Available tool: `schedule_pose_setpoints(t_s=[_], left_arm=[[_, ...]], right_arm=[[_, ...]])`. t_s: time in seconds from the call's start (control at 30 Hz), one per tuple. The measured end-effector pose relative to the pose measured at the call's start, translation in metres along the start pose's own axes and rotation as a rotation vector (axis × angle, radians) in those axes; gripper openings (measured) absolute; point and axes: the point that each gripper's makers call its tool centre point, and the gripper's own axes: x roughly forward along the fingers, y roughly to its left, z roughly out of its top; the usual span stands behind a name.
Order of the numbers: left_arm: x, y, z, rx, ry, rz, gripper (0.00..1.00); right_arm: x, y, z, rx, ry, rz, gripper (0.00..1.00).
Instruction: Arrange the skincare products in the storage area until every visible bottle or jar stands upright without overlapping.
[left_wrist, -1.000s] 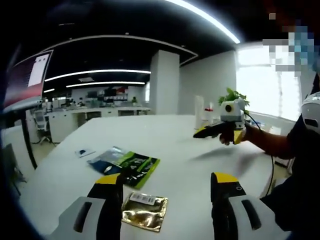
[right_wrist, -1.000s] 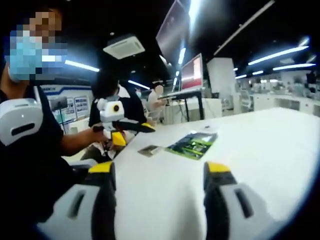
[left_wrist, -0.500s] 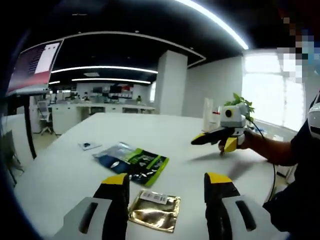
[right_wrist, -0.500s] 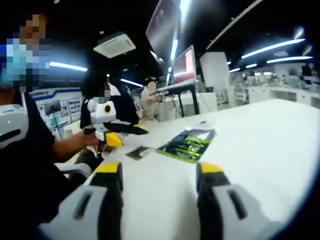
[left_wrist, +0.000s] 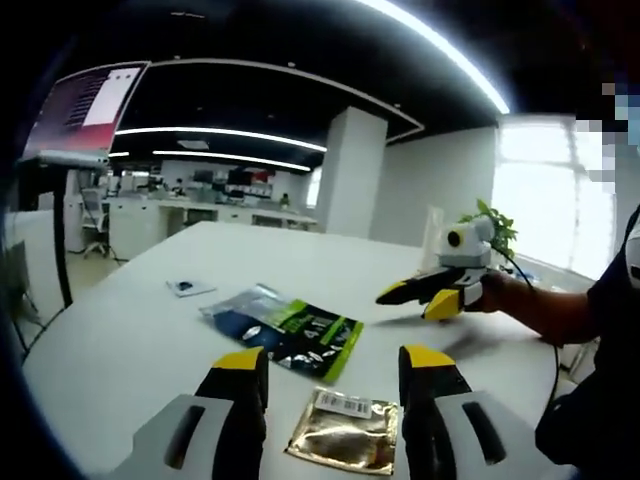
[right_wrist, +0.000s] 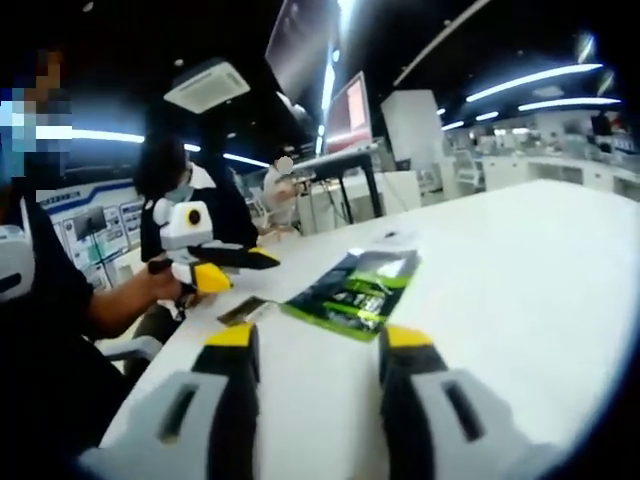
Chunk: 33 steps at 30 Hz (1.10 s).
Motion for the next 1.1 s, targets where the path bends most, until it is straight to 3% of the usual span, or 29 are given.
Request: schedule_pose_setpoints(t_s=[0.3,0.83,1.1], left_arm=[[0.014,0.009,0.004,-0.008,-0.007,-0.012,0.52],[0.037,0.024,0.004,-0.057,-0.02,-0.019,0.49],[0.044,0.029,0.003,-0.072,-0.017,-0.022,0.49]], right_arm=[[0.013,-0.009,0.0,0.036,0.006,-0.028,0.42],[0.033,-0.052,0.009,0.117,-0.027,-0.083,0.36],[0.041,-0.059,0.01,0.144,-0.036,-0.092,0.33]])
